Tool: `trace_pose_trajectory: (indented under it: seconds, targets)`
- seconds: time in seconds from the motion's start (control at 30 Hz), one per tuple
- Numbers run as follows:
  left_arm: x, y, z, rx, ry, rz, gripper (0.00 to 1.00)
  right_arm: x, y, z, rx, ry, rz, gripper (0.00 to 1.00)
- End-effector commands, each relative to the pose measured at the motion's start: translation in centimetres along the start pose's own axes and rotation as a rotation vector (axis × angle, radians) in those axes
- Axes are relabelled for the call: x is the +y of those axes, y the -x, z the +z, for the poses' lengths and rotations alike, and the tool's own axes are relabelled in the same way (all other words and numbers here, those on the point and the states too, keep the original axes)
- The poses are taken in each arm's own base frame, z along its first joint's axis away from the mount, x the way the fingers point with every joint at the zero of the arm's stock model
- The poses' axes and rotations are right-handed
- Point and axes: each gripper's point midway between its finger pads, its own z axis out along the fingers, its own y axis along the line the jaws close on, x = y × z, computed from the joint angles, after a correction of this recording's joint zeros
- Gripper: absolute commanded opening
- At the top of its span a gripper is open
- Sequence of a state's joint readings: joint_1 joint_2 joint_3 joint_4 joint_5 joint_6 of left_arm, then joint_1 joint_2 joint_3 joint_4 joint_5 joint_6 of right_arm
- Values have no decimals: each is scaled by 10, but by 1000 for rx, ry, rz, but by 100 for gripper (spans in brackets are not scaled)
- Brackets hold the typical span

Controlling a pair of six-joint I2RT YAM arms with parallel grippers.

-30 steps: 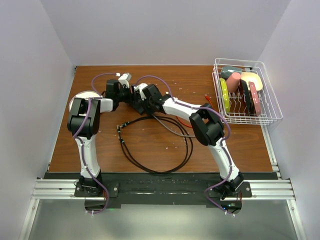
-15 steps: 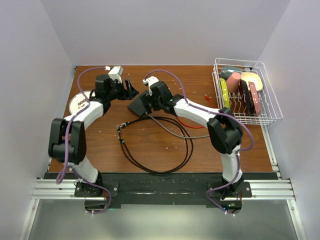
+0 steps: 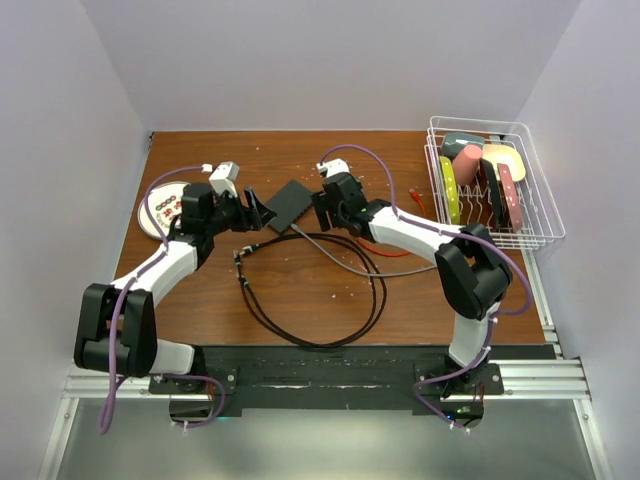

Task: Insert the plug into the switch port

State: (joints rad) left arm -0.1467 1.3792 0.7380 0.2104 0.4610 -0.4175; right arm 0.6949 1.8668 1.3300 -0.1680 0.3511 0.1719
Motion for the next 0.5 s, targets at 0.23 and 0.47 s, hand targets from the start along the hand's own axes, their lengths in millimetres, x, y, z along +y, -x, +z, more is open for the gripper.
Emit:
trace_pose_trajectory:
  seconds: [0.23,0.47]
  targets:
    - [-23,19,-4,-80,-98,29,74,-36,-18,24,26,-115,87,70]
    - [-26,23,-9,-88,-96,47,74,-34,-39,44,79,-115,102,49]
